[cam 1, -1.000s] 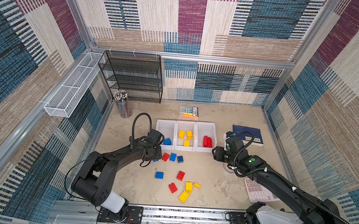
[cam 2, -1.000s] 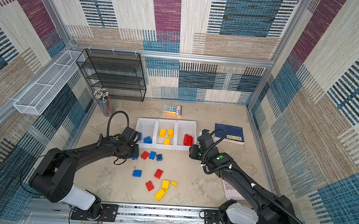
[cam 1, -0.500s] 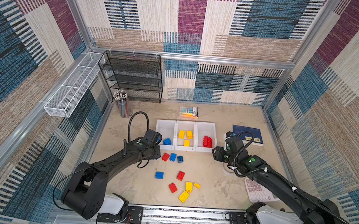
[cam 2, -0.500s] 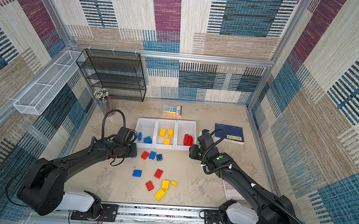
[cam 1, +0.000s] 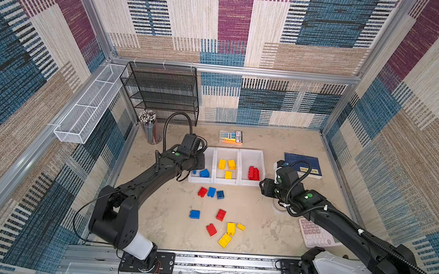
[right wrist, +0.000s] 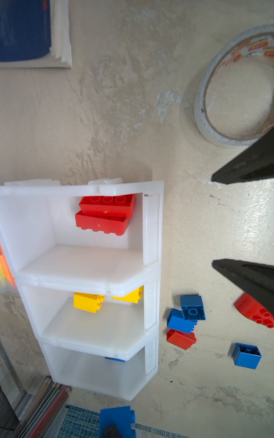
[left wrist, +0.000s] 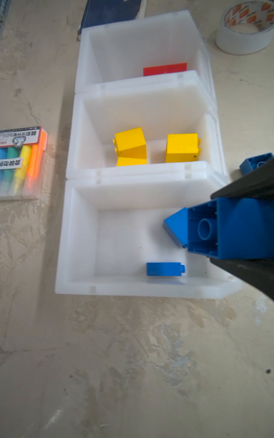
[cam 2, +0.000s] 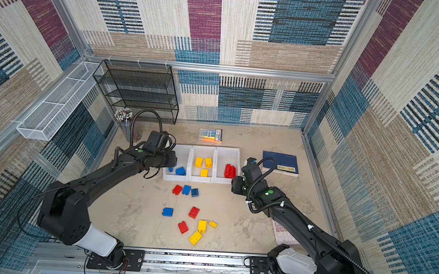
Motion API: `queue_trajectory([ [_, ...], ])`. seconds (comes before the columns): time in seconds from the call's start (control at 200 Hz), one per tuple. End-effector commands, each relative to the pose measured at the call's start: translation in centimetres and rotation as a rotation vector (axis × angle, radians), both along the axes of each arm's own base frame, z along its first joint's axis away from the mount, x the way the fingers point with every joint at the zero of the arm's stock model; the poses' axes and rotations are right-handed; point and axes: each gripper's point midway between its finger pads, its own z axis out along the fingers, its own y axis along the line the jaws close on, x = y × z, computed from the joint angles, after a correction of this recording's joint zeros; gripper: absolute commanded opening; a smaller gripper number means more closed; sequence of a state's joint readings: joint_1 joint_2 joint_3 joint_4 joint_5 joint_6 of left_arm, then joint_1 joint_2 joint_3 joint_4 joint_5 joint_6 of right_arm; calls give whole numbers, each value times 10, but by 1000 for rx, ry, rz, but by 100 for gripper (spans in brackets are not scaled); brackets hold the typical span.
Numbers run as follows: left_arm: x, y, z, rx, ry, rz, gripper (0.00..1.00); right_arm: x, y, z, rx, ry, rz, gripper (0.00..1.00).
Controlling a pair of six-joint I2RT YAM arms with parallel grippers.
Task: Sort the legos into containers by color
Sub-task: 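Carry the blue brick into the compartment nearest the left arm and release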
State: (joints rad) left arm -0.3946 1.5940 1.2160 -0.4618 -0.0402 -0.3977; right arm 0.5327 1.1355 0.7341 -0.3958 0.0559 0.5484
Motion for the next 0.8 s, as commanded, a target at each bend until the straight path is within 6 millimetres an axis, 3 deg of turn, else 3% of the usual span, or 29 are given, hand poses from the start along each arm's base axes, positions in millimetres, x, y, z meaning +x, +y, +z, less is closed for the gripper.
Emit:
queue_trajectory([
  [0.0, 13, 0, -10, 41, 31, -54, 32, 1, -1, 5, 8, -8, -21, 54],
  [0.29, 35, 3, -25, 20, 56, -48, 35, -2, -7, 7, -3, -12, -34, 54],
  [0.421, 37, 2, -25, 8, 54, -47, 47, -6, -9, 4, -2, -5, -35, 56],
  [0.641, 35, 1, -21, -1, 43, -53, 56, -7, -11, 4, 2, -9, -50, 56],
  [0.796, 30, 3, -9, -19, 18, -42, 58, -7, -8, 3, 5, 0, -38, 56],
])
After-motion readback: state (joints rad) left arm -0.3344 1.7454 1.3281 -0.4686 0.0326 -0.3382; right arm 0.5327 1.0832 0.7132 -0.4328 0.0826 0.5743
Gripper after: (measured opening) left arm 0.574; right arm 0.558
